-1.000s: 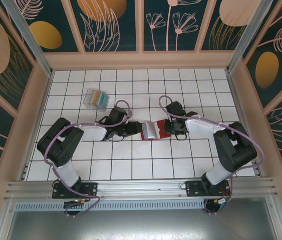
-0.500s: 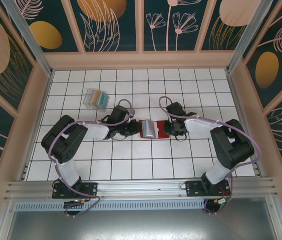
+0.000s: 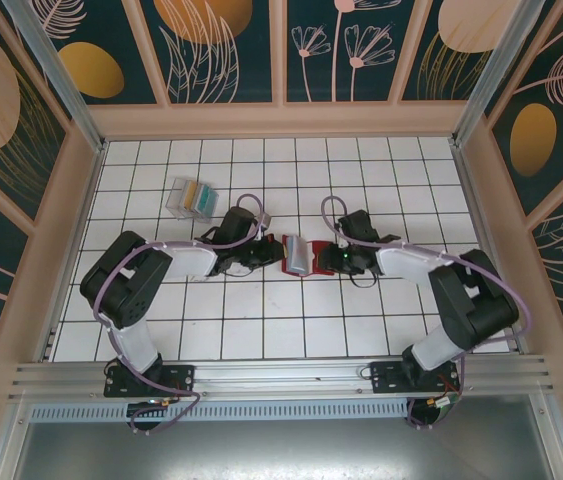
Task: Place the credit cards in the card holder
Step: Open the card holder at the center of the table.
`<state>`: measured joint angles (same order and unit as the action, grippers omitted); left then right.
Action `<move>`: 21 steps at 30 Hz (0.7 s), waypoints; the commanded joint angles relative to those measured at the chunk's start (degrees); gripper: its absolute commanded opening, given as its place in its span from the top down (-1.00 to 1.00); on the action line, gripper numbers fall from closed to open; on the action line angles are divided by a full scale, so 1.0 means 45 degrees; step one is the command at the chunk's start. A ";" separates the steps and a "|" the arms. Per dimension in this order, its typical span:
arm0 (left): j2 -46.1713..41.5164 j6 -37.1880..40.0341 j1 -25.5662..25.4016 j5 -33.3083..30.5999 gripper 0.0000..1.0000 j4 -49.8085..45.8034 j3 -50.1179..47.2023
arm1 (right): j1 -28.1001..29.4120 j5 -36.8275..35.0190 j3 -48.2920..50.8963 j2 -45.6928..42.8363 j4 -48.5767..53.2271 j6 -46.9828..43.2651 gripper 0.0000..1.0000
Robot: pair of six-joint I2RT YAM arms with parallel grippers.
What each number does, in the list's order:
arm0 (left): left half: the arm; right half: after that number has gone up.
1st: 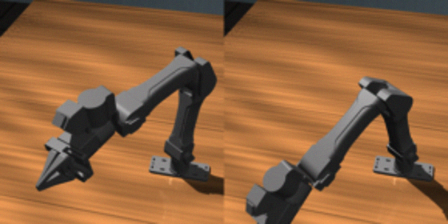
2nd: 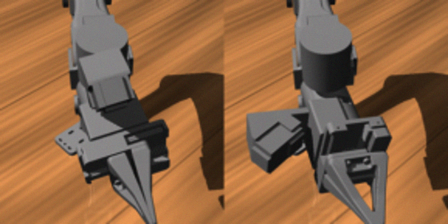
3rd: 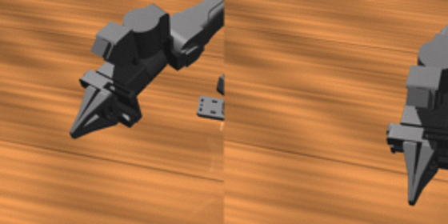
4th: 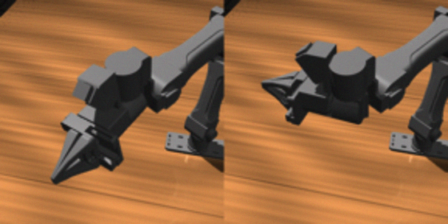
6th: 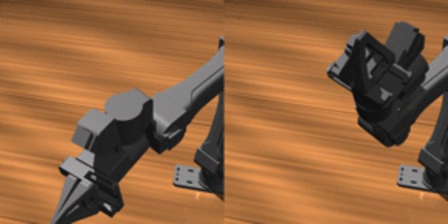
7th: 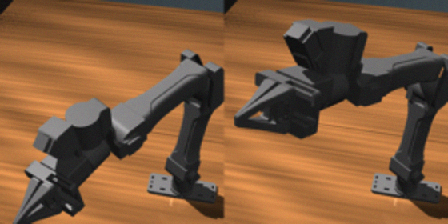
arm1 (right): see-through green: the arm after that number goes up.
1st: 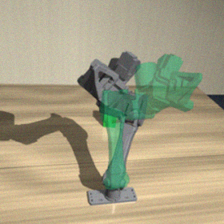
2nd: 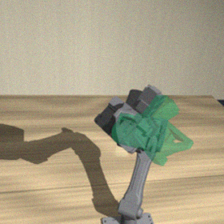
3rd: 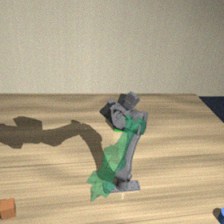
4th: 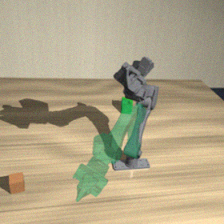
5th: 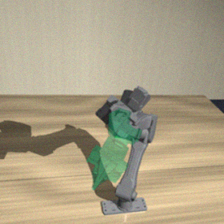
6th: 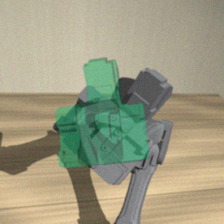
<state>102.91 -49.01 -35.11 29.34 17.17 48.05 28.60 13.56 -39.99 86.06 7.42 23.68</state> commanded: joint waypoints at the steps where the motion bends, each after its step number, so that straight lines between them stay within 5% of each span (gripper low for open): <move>1: -0.0268 0.0364 -0.0073 -0.0098 1.00 -0.1033 0.0571 | 0.0082 0.0866 0.0379 -0.1420 -0.1272 -0.0848 -0.01; 8: -0.0324 -0.0124 -0.0069 0.0000 1.00 -0.0899 0.0745 | 0.0539 0.0252 0.0903 -0.3166 -0.2145 -0.1060 -0.37; 14: -0.0277 -0.0589 -0.0085 0.0566 1.00 -0.0262 0.0685 | 0.1381 0.0663 0.0447 -0.1822 -0.2943 -0.0616 -0.58; 21: -0.0730 -0.0955 -0.0053 0.0547 1.00 0.0245 0.0235 | 0.1444 0.1275 0.0588 -0.0528 -0.3635 -0.0516 -0.59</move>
<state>102.10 -51.72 -35.18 30.89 15.11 49.71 34.87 17.23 -37.23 81.87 -5.89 20.95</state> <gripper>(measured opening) 0.060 0.795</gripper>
